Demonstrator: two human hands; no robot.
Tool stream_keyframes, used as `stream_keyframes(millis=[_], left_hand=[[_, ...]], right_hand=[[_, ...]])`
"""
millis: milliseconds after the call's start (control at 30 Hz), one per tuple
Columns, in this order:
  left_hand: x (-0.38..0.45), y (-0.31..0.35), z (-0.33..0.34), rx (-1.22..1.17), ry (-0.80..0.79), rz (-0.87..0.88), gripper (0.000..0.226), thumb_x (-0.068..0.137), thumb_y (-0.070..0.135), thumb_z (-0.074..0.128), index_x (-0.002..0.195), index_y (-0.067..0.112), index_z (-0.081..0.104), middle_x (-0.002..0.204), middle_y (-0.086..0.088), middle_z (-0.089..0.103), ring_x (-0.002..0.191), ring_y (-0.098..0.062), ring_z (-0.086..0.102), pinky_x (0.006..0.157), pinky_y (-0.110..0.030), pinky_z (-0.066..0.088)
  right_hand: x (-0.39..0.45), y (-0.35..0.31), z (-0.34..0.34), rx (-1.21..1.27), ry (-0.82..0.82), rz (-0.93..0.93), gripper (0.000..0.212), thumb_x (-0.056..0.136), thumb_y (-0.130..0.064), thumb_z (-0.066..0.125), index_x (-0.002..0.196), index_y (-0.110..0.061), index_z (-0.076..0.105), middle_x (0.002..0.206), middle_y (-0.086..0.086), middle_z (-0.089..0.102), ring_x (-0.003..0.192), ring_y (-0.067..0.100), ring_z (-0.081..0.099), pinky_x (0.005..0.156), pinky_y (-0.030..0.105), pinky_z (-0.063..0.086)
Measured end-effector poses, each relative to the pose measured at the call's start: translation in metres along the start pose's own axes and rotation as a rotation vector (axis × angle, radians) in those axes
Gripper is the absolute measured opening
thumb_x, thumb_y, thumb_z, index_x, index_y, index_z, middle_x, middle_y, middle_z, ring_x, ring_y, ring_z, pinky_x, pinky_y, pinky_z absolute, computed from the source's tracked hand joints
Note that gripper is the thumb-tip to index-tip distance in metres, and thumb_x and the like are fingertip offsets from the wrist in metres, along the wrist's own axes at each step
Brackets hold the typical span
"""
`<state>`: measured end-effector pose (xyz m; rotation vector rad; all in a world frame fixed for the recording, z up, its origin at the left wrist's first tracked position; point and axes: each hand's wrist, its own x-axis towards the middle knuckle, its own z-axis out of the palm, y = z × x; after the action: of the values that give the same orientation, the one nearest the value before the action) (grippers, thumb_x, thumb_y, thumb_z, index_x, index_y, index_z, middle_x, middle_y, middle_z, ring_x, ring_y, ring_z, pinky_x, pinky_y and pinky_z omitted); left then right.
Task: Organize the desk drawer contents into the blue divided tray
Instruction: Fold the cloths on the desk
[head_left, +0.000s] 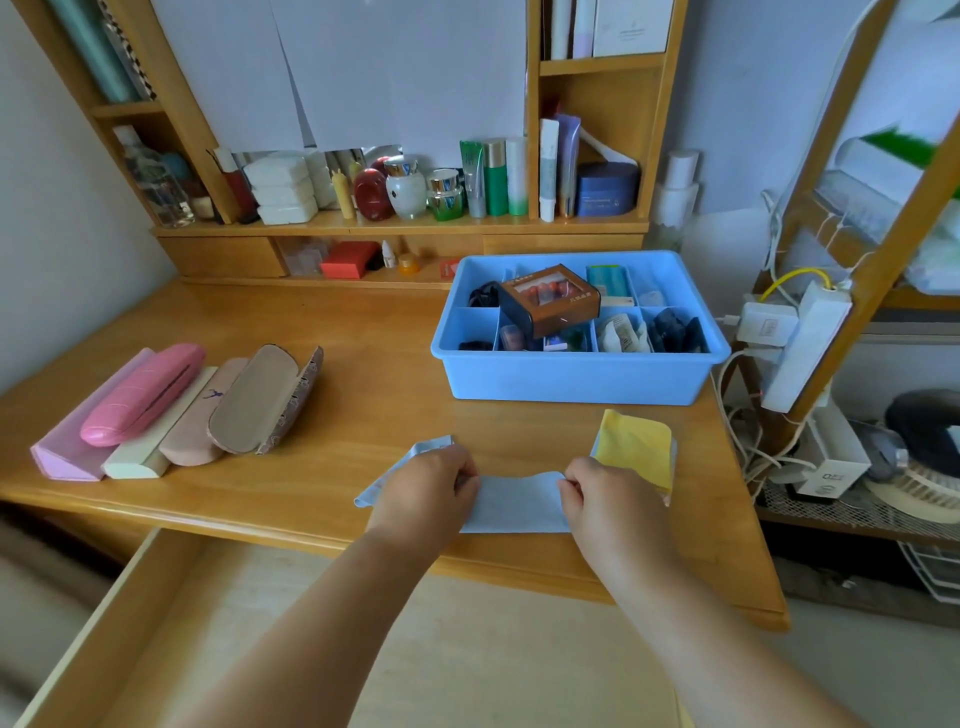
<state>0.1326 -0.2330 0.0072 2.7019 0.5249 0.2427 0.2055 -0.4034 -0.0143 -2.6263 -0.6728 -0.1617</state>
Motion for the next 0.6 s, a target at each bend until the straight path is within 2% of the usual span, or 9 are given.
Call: stream_keyframes(millis=[133,200,300,367,433,467,533,600], left_hand=[[0.003,0.0,0.004,0.04,-0.048,-0.039,0.012,0.093,0.026,0.049,0.1,0.02,0.057,0.083,0.005,0.064,0.077,-0.015,0.062,0.066,-0.028,0.049],[0.007,0.0,0.003,0.061,-0.089,-0.048,0.017,0.094,0.026,0.049,0.108,0.021,0.056,0.092,0.004,0.065,0.079,-0.014,0.062,0.071,-0.029,0.052],[0.012,0.001,-0.003,0.07,-0.188,-0.059,0.016,0.093,0.023,0.05,0.104,0.018,0.06,0.099,0.001,0.064,0.084,-0.014,0.061,0.076,-0.028,0.051],[0.012,0.001,-0.006,0.075,-0.246,-0.079,0.015,0.093,0.021,0.049,0.099,0.016,0.061,0.094,0.0,0.063,0.082,-0.016,0.06,0.075,-0.027,0.05],[0.01,0.003,-0.008,0.099,-0.265,-0.099,0.015,0.093,0.02,0.048,0.098,0.016,0.062,0.09,0.001,0.059,0.079,-0.015,0.057,0.072,-0.027,0.048],[0.008,0.003,-0.008,0.106,-0.26,-0.11,0.015,0.092,0.02,0.048,0.097,0.016,0.061,0.087,0.001,0.058,0.078,-0.015,0.056,0.069,-0.026,0.047],[0.003,0.004,-0.009,0.096,-0.238,-0.139,0.011,0.089,0.018,0.048,0.089,0.018,0.06,0.081,0.001,0.059,0.074,-0.014,0.054,0.062,-0.024,0.042],[-0.004,0.003,-0.011,0.071,-0.212,-0.144,0.008,0.086,0.016,0.049,0.082,0.02,0.055,0.082,0.0,0.063,0.072,-0.014,0.053,0.059,-0.023,0.039]], right_hand=[[-0.001,-0.001,0.006,-0.073,0.031,-0.035,0.012,0.094,-0.028,0.048,0.085,-0.021,0.046,0.063,-0.003,0.051,0.054,0.022,0.045,0.041,0.028,0.01],[-0.005,-0.001,0.007,-0.098,0.066,-0.094,0.01,0.088,-0.021,0.06,0.086,-0.016,0.051,0.058,0.0,0.057,0.047,0.024,0.053,0.04,0.023,0.006],[-0.011,-0.002,0.002,-0.089,0.17,-0.14,0.021,0.072,-0.014,0.077,0.078,-0.014,0.057,0.062,0.0,0.059,0.042,0.023,0.055,0.041,0.017,0.003],[-0.014,-0.002,-0.003,-0.061,0.252,-0.247,0.02,0.069,-0.01,0.078,0.071,-0.015,0.059,0.066,-0.001,0.056,0.046,0.021,0.054,0.035,0.021,0.019],[-0.018,-0.004,-0.003,0.024,0.246,-0.427,0.015,0.071,-0.006,0.075,0.069,-0.014,0.062,0.069,0.0,0.055,0.057,0.022,0.056,0.045,0.031,0.043],[-0.022,-0.005,-0.003,0.064,0.209,-0.498,0.012,0.072,-0.007,0.075,0.072,-0.015,0.066,0.071,-0.001,0.058,0.062,0.022,0.058,0.052,0.032,0.049],[-0.033,-0.009,-0.003,0.065,0.103,-0.579,0.012,0.071,-0.021,0.078,0.081,-0.021,0.072,0.079,-0.007,0.064,0.071,0.017,0.063,0.064,0.025,0.053],[-0.043,-0.008,-0.002,0.0,0.013,-0.609,0.029,0.066,-0.043,0.077,0.089,-0.028,0.072,0.087,-0.013,0.065,0.078,0.01,0.063,0.069,0.019,0.052]])
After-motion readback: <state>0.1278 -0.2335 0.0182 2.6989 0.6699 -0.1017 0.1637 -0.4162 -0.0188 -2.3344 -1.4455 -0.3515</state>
